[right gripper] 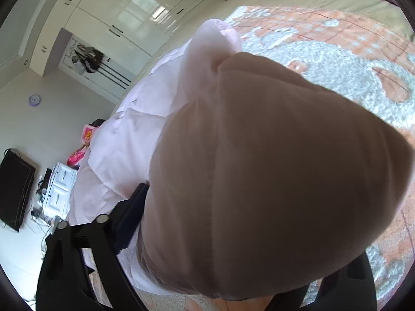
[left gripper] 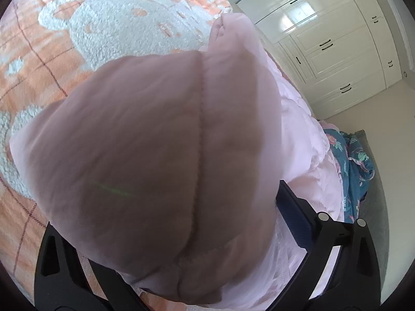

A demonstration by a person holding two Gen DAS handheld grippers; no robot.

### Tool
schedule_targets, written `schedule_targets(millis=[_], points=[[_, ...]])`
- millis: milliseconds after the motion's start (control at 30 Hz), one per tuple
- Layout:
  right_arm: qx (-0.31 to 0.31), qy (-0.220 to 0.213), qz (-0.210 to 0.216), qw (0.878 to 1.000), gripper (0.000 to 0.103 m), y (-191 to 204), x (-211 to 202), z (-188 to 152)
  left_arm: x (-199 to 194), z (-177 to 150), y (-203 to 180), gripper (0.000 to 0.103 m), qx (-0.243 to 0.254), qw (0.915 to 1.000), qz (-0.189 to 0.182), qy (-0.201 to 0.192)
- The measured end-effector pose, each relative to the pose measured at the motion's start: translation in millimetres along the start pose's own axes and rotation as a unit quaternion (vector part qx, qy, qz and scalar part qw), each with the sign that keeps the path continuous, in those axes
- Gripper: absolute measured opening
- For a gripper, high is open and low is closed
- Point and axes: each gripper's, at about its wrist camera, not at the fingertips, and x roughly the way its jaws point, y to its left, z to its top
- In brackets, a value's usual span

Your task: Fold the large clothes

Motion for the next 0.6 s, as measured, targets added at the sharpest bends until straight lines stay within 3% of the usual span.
schedule_targets(millis=[133, 200, 367, 600], points=[[-0.018, 0.000, 0.004, 1.000, 0.073, 4.6, 0.7, 2.3, -3.6, 1.0, -10.6, 0.075, 0.026, 0.9995, 0.013, -0.010], [-0.037, -0.005, 0.000, 0.999, 0.063, 13.1, -0.6, 3.7, -6.7, 0.3, -21.3, 0.068, 0.049, 0.9984, 0.024, -0.015], [-0.076, -0.012, -0.017, 0.997, 0.055, 29.6, -5.6, 2.4, -12.0, 2.5, -39.1, 0.050, 0.091, 0.9945, 0.049, -0.020], [-0.124, -0.019, -0.041, 0.991, 0.044, 44.9, -13.0, -0.4, -21.4, 2.9, -57.6, 0.038, 0.136, 0.9880, 0.065, -0.033]])
